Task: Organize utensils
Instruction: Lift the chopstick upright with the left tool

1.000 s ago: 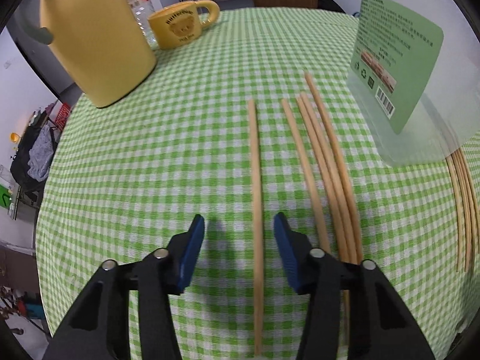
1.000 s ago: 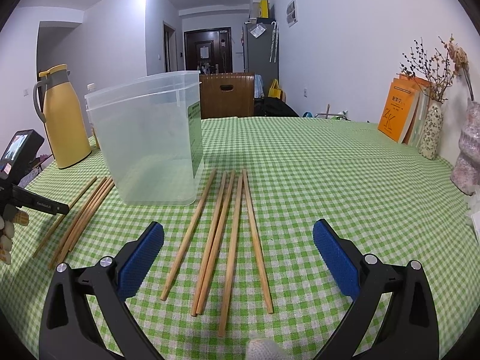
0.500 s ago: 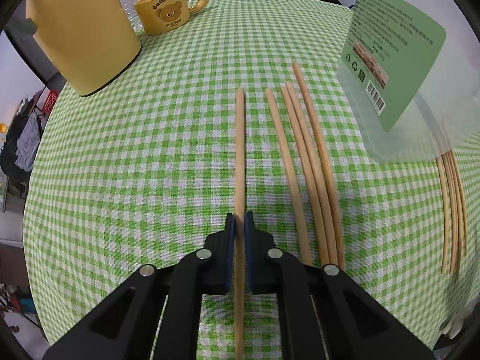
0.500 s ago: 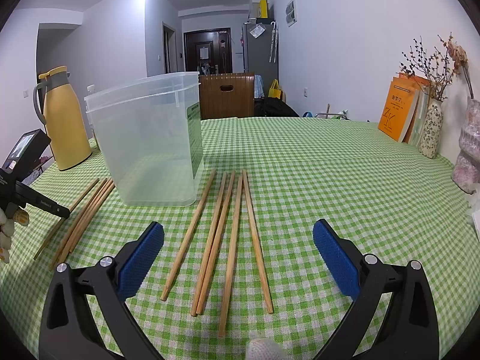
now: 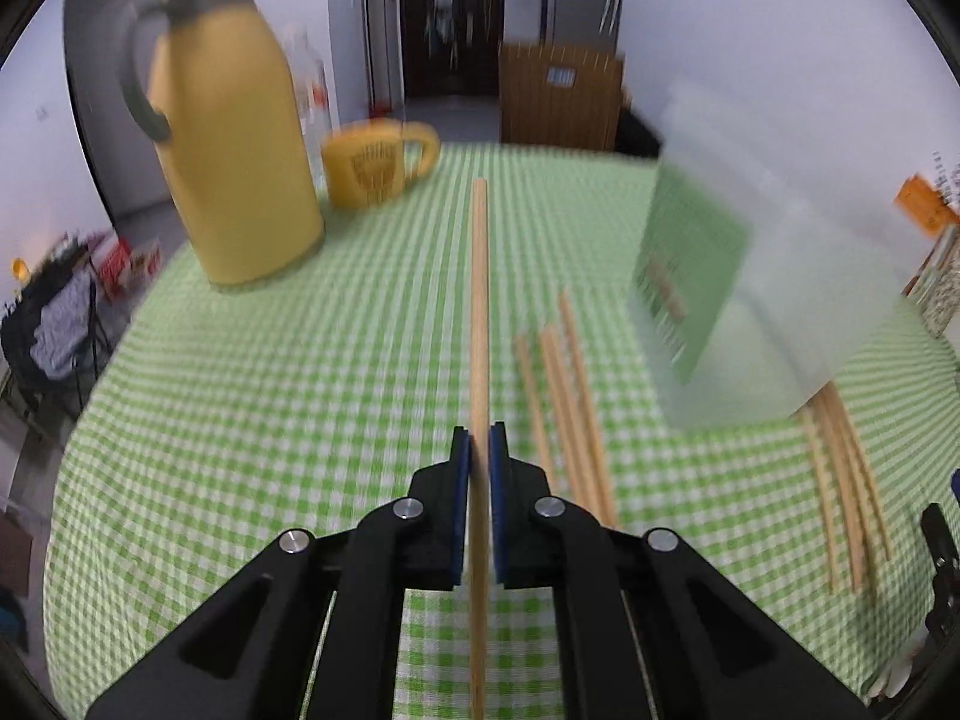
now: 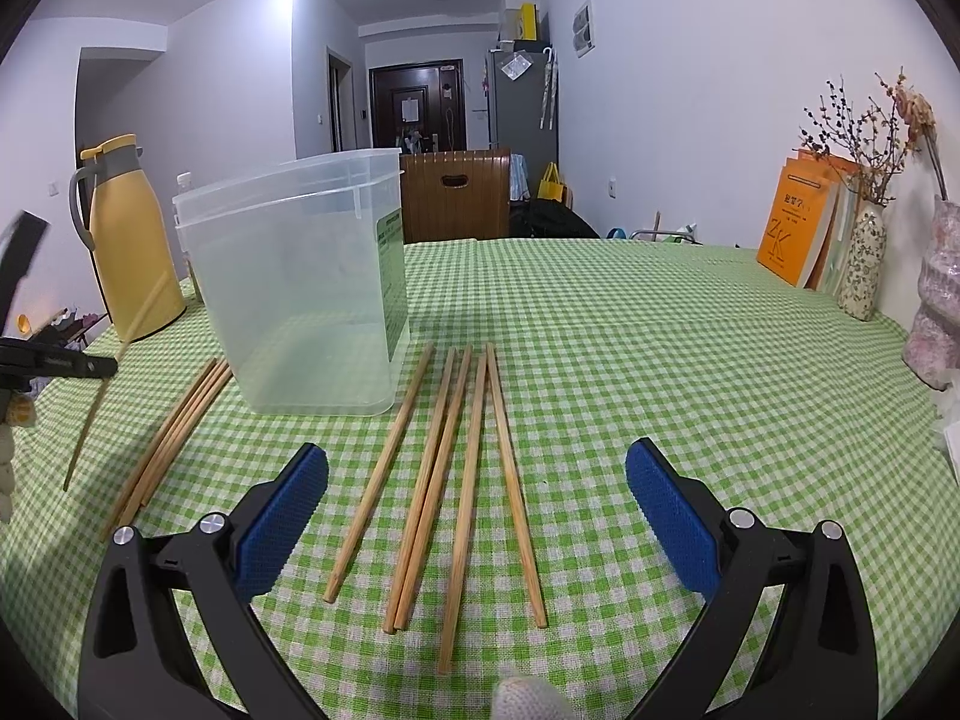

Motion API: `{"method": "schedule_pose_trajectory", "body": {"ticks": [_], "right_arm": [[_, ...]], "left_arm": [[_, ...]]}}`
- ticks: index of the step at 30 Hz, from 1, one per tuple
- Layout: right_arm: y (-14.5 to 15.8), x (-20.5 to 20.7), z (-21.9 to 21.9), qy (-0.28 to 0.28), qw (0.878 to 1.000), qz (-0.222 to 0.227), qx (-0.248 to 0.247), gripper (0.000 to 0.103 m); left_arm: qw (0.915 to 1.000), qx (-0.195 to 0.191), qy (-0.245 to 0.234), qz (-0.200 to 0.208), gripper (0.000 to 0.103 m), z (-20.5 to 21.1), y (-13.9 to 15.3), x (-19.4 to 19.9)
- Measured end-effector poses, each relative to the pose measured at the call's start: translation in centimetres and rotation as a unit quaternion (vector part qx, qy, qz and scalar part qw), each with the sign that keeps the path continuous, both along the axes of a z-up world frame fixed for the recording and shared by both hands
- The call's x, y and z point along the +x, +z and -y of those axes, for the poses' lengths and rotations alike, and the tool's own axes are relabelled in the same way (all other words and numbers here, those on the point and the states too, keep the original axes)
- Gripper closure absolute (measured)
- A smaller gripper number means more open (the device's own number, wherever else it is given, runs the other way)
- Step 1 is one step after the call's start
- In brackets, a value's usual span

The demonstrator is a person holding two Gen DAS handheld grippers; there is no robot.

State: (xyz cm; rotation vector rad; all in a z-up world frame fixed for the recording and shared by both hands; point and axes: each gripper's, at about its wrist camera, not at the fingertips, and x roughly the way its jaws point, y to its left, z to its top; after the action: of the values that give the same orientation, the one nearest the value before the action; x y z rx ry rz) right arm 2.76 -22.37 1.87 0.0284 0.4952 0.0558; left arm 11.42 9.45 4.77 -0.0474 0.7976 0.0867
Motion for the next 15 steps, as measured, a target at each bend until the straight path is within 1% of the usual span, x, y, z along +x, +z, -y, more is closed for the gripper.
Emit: {"method": "schedule_pose_trajectory", "body": {"ticks": [2, 5, 7, 9, 14, 15], "right_arm": [[0.1, -0.1, -0.1, 0.000, 1.000, 0.004, -0.001, 0.007], [0.2, -0.4, -0.1, 0.001, 1.000, 0.015, -0.002, 0.007], [0.3, -0.7, -0.2, 0.002, 1.000, 0.023, -0.003, 0.007], [0.3, -1.1, -0.3, 0.005, 0.999, 0.032, -0.006, 0.007], [0.5, -1.8, -0.4, 0.006, 0.999, 0.052, -0.009, 0.007], [0.6, -1.8, -0.4, 0.006, 0.998, 0.054, -0.009, 0.007]], "left_arm": [[0.9992, 0.006, -0.003, 0.038, 0.099, 0.6, 1.1, -1.5], [0.9973, -0.007, -0.003, 0.074, 0.099, 2.0, 2.1, -2.1], [0.9940, -0.012, 0.001, 0.109, 0.099, 2.3, 2.6, -3.5], [0.9907, -0.016, -0.002, 0.135, 0.099, 2.8, 2.8, -4.2], [0.9823, -0.023, 0.002, 0.186, 0.099, 2.1, 2.6, -4.9], [0.9794, -0.028, 0.004, 0.200, 0.099, 2.0, 2.5, -5.3]]}}
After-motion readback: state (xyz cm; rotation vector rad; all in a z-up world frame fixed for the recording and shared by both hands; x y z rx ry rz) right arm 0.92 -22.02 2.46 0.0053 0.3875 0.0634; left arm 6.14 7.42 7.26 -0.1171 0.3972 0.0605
